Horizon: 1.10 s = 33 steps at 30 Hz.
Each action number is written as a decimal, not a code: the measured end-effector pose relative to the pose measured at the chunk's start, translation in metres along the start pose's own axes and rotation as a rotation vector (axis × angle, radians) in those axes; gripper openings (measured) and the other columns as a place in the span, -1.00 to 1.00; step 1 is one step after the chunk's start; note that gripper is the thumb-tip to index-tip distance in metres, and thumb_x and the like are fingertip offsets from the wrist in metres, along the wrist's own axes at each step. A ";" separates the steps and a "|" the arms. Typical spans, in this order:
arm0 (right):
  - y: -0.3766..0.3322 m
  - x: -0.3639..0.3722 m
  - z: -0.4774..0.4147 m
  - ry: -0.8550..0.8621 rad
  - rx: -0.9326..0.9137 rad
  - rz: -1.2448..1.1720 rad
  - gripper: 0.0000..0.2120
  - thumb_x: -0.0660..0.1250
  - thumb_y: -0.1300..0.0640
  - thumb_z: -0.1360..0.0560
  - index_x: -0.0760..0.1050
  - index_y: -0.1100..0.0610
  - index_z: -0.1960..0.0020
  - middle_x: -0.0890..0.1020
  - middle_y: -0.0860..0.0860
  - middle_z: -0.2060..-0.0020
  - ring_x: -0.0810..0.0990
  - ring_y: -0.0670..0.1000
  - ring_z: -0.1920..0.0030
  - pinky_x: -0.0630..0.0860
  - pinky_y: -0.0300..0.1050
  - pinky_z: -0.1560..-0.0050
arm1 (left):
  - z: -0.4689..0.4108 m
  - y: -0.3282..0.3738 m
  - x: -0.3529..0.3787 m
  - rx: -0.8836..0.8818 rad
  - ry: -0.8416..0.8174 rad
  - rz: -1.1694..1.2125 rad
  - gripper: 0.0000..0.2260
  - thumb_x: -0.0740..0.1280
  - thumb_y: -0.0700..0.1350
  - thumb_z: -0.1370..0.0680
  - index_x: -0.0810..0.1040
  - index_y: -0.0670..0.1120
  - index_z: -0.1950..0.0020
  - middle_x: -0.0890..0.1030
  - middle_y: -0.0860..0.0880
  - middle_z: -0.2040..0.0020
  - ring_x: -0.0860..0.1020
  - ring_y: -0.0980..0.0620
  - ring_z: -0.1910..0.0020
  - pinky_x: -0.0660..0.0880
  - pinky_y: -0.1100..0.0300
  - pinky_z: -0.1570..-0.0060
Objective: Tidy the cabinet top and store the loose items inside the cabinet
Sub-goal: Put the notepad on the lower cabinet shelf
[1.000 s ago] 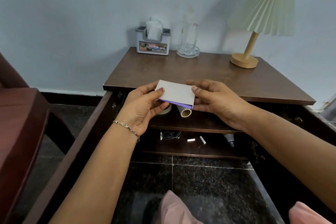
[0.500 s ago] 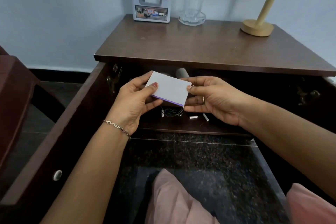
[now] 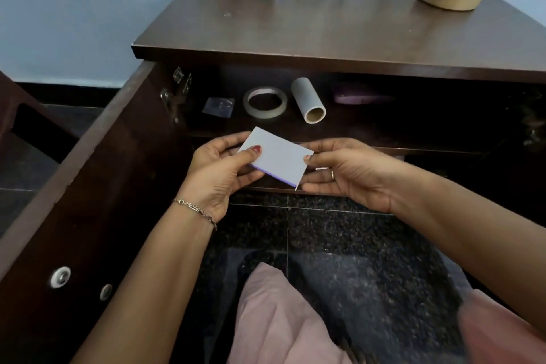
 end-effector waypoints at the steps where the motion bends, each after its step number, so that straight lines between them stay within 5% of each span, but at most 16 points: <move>1: 0.008 -0.002 -0.004 0.000 0.029 0.004 -0.82 0.24 0.30 -0.57 0.54 0.17 -0.12 0.71 0.15 0.11 0.70 0.03 0.23 0.64 -0.17 0.24 | -0.003 -0.009 -0.003 -0.027 0.008 0.000 -0.77 0.41 -0.28 -0.46 0.58 -0.14 -0.11 0.70 -0.03 0.23 0.65 0.14 0.34 0.57 0.30 0.38; 10: 0.076 0.012 -0.056 0.185 0.188 -0.037 -0.90 0.22 0.34 -0.58 0.48 0.23 0.07 0.66 0.16 0.18 0.66 0.00 0.28 0.61 -0.26 0.26 | -0.038 -0.085 -0.024 -0.349 0.174 0.076 -0.93 0.40 -0.21 -0.49 0.53 -0.14 0.16 0.61 -0.08 0.26 0.59 0.14 0.49 0.53 0.38 0.47; 13: 0.089 0.021 -0.076 0.261 0.180 -0.033 -0.89 0.23 0.36 -0.57 0.45 0.27 -0.08 0.59 0.22 0.06 0.60 0.02 0.27 0.59 -0.26 0.33 | -0.051 -0.100 -0.029 -0.473 0.108 -0.007 -0.92 0.36 -0.12 -0.53 0.52 -0.12 0.09 0.58 -0.07 0.21 0.57 0.05 0.33 0.54 0.31 0.44; 15: 0.098 0.022 -0.091 0.341 0.170 0.049 -0.80 0.29 0.32 -0.55 0.41 0.24 -0.17 0.59 0.17 0.04 0.57 -0.03 0.30 0.57 -0.24 0.31 | -0.056 -0.108 -0.033 -0.539 0.059 -0.045 -0.87 0.35 -0.13 -0.54 0.50 -0.15 -0.04 0.58 -0.10 0.18 0.57 -0.01 0.26 0.59 0.22 0.35; 18: 0.103 0.021 -0.112 0.411 0.151 0.114 -0.92 0.32 0.28 -0.54 0.43 0.18 0.10 0.56 0.09 0.20 0.51 -0.08 0.34 0.52 -0.26 0.34 | -0.063 -0.114 -0.035 -0.604 0.002 -0.039 -0.93 0.30 -0.18 -0.56 0.49 -0.18 0.00 0.55 -0.11 0.17 0.58 -0.04 0.20 0.55 0.12 0.11; 21: 0.108 0.018 -0.135 0.465 0.139 0.086 -0.81 0.29 0.31 -0.55 0.42 0.17 0.23 0.54 0.08 0.25 0.52 -0.07 0.35 0.55 -0.25 0.31 | -0.075 -0.116 -0.034 -0.609 -0.001 -0.027 -0.93 0.26 -0.23 -0.58 0.48 -0.18 0.10 0.53 -0.10 0.20 0.56 0.00 0.22 0.58 0.13 0.13; 25: 0.109 0.021 -0.160 0.456 0.133 0.065 -0.84 0.26 0.32 -0.57 0.44 0.20 0.19 0.56 0.10 0.21 0.53 -0.06 0.35 0.51 -0.26 0.39 | -0.101 -0.118 -0.030 -0.531 0.085 -0.141 -0.80 0.24 -0.25 -0.59 0.45 -0.23 -0.20 0.51 -0.08 0.25 0.51 0.11 0.33 0.51 0.33 0.44; 30: 0.104 0.036 -0.182 0.443 0.112 0.067 -0.87 0.23 0.34 -0.57 0.41 0.20 0.14 0.47 0.09 0.30 0.41 -0.06 0.43 0.35 -0.23 0.48 | -0.134 -0.124 -0.033 -0.449 0.203 -0.262 -0.74 0.23 -0.30 -0.58 0.44 -0.26 -0.27 0.50 -0.06 0.31 0.47 0.21 0.65 0.45 0.37 0.48; 33: 0.101 0.040 -0.193 0.424 0.108 0.095 -0.79 0.22 0.33 -0.58 0.36 0.13 0.20 0.46 0.07 0.34 0.36 -0.06 0.44 0.27 -0.21 0.46 | -0.147 -0.125 -0.037 -0.447 0.234 -0.281 -0.72 0.21 -0.28 -0.60 0.43 -0.23 -0.31 0.47 -0.02 0.31 0.48 0.20 0.55 0.42 0.39 0.47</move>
Point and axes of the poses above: each hand's wrist, its own z-axis away from the middle knuckle, its own x-axis out of the palm, y = z × x, the point moved 1 cm from there along -z, towards the middle knuckle
